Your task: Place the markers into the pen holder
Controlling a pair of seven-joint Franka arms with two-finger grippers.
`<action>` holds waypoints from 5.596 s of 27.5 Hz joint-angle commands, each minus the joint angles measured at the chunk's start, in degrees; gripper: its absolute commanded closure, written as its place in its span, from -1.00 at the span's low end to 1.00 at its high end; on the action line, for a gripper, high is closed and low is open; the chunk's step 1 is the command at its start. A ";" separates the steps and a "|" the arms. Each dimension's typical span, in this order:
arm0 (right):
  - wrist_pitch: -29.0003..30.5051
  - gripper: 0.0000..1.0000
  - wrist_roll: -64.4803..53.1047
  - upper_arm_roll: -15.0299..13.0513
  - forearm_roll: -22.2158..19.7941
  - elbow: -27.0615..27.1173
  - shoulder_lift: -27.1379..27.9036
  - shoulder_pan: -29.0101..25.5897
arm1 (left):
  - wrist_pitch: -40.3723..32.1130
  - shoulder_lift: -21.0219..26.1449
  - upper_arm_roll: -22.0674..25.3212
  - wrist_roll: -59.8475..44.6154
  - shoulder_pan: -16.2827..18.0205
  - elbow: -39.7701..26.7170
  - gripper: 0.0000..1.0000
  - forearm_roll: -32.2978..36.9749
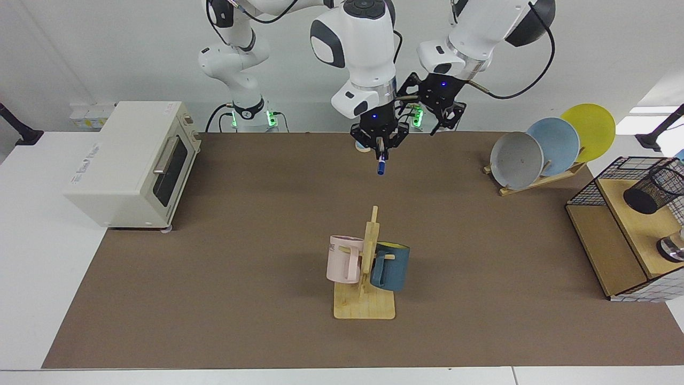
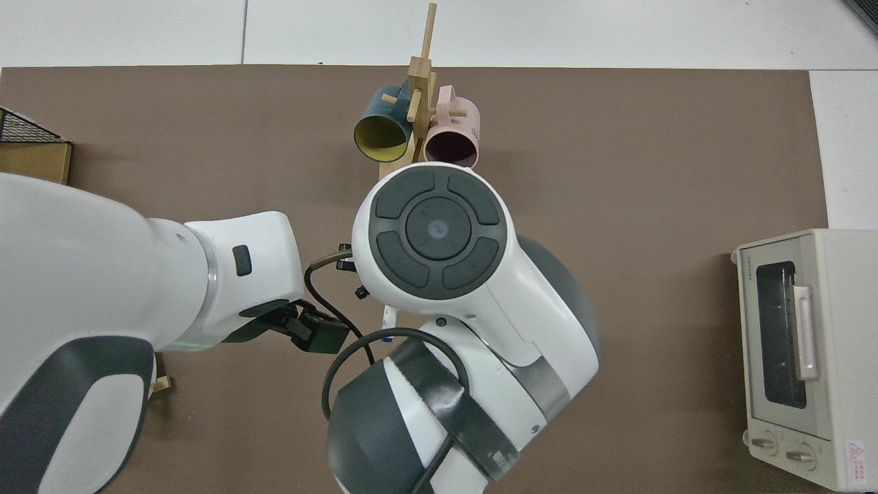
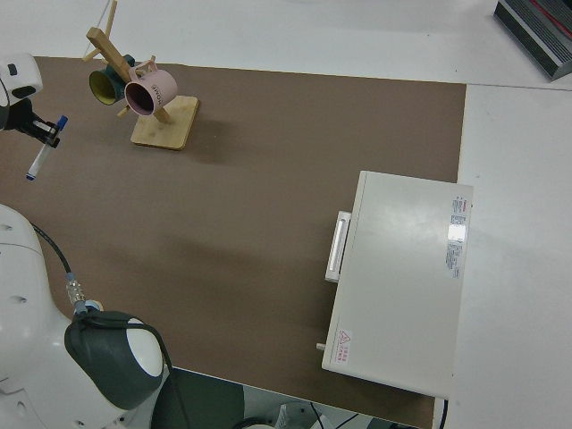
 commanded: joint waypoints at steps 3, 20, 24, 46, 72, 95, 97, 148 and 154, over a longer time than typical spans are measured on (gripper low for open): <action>0.55 1.00 3.28 0.40 1.42 2.03 1.14 -0.55 | 6.87 -4.79 -0.73 0.65 -0.14 -7.46 -0.82 -1.41; -0.32 1.00 4.95 0.49 2.38 2.03 1.14 -0.55 | 14.34 -2.77 -3.98 -1.02 -0.40 -9.31 -0.39 -1.32; -0.41 1.00 5.04 0.49 2.38 2.03 1.14 -0.55 | 16.98 -2.42 -5.12 -1.02 -0.75 -10.45 -0.30 -1.32; -0.06 1.00 5.48 0.40 3.00 2.03 1.14 -0.64 | 19.17 -2.33 -5.21 -0.94 -0.75 -11.51 -0.05 -1.32; 2.22 1.00 8.29 0.40 3.88 2.03 1.14 -0.55 | 18.47 -1.98 -5.21 -2.87 -2.07 -12.04 0.06 -1.32; 2.93 1.00 9.17 0.23 5.81 1.94 1.06 -0.55 | 18.56 -1.80 -5.21 -3.05 -2.51 -12.04 1.00 -1.32; 2.93 1.00 9.17 0.23 5.81 1.94 1.06 -0.64 | 18.56 -1.63 -5.21 -2.96 -2.51 -11.95 1.00 -1.32; -15.96 -0.98 -38.28 -0.30 -3.15 -11.41 -16.61 -20.15 | 7.32 -1.63 -4.33 -2.43 1.18 -6.68 1.00 5.88; -18.43 -0.98 -41.45 -0.30 -5.26 -11.59 -17.93 -22.17 | 5.03 -1.89 -4.24 -2.26 1.36 -6.50 1.00 9.92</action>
